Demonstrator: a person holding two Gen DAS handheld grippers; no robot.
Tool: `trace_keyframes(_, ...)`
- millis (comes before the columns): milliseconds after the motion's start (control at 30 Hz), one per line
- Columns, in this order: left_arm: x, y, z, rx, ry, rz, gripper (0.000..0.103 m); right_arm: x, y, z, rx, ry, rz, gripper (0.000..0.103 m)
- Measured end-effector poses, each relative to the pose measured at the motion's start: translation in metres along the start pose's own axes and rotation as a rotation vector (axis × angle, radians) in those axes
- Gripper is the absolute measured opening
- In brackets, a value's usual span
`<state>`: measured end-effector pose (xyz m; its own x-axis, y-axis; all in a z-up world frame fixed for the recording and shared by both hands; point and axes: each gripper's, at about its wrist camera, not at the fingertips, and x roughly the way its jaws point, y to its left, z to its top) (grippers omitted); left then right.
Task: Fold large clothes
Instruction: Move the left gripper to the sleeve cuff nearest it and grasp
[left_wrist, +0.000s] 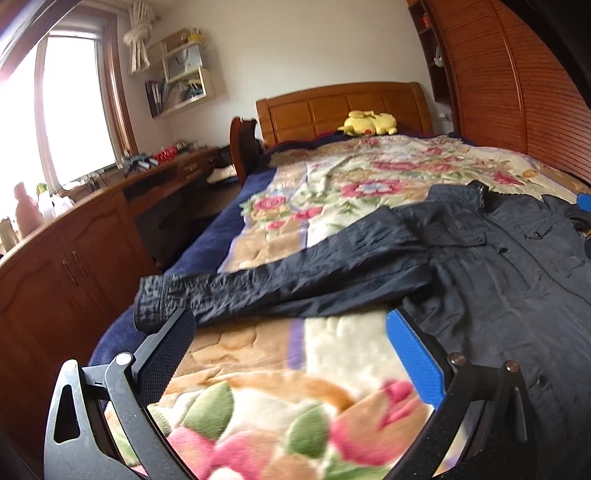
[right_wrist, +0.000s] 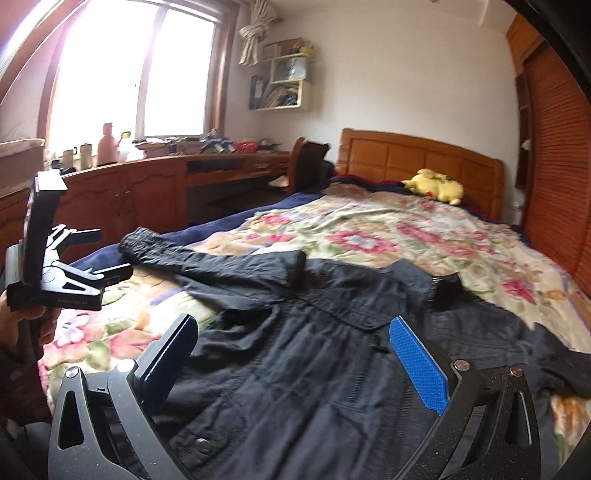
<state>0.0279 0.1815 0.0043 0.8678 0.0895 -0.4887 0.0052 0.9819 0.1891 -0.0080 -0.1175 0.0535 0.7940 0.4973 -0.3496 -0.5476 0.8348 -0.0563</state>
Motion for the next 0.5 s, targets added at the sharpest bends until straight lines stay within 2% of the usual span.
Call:
trace_keyframes(67,0.009,0.016,-0.001,-0.012,0.03,-0.026,0.097,0.01,-0.006,0.001,0.003,0.025,0.031,0.103)
trace_keyframes(233,0.031,0.052,-0.002,-0.061,0.077,-0.053,0.096,0.026,-0.023,0.0,0.024,0.088,0.088,0.097)
trace_keyframes(433,0.069,0.103,-0.007,-0.129,0.152,0.004,0.094,0.041,-0.04,-0.008,0.041,0.133,0.117,0.097)
trace_keyframes(500,0.084,0.119,-0.008,-0.157,0.179,0.01,0.09,0.045,-0.039,-0.008,0.045,0.142,0.127,0.095)
